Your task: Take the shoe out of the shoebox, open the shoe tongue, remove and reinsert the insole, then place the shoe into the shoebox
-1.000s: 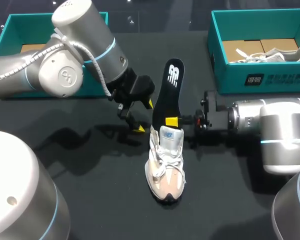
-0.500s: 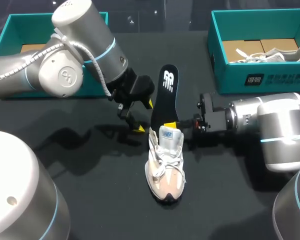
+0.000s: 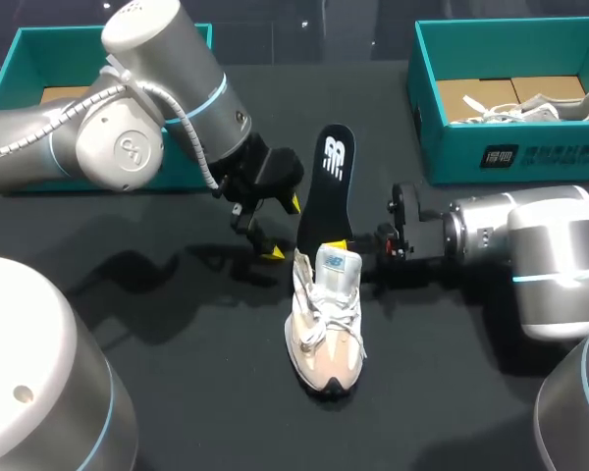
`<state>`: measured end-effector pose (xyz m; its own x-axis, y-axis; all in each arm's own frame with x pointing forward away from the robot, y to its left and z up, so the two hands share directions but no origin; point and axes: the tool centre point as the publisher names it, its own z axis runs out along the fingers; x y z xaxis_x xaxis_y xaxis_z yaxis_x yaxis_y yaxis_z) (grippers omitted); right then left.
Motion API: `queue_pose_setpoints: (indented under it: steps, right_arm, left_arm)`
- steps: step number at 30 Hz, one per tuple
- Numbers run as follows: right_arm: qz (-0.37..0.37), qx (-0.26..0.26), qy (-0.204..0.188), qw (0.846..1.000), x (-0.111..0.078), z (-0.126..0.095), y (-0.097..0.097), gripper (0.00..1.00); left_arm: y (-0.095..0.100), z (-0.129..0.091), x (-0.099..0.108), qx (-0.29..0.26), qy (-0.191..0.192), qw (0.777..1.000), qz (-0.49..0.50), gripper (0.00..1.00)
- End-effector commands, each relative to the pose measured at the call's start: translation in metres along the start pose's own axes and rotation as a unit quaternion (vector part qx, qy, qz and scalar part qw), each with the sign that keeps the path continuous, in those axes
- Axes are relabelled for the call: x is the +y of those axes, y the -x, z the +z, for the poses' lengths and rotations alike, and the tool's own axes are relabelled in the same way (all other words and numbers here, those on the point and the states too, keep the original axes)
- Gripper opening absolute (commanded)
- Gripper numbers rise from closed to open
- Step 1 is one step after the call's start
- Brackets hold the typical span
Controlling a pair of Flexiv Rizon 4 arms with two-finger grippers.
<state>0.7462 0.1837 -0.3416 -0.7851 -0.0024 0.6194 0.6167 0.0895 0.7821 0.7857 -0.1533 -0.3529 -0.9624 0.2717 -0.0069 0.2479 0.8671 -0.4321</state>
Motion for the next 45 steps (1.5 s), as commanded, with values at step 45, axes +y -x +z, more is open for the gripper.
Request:
queue_pose_setpoints:
  steps: [45]
  right_arm:
    - [-0.07,0.011,-0.049,0.996,0.055,0.01,0.005,0.29]
  left_arm:
    - [0.0,0.0,0.0,0.0,0.001,1.0,0.0,1.0]
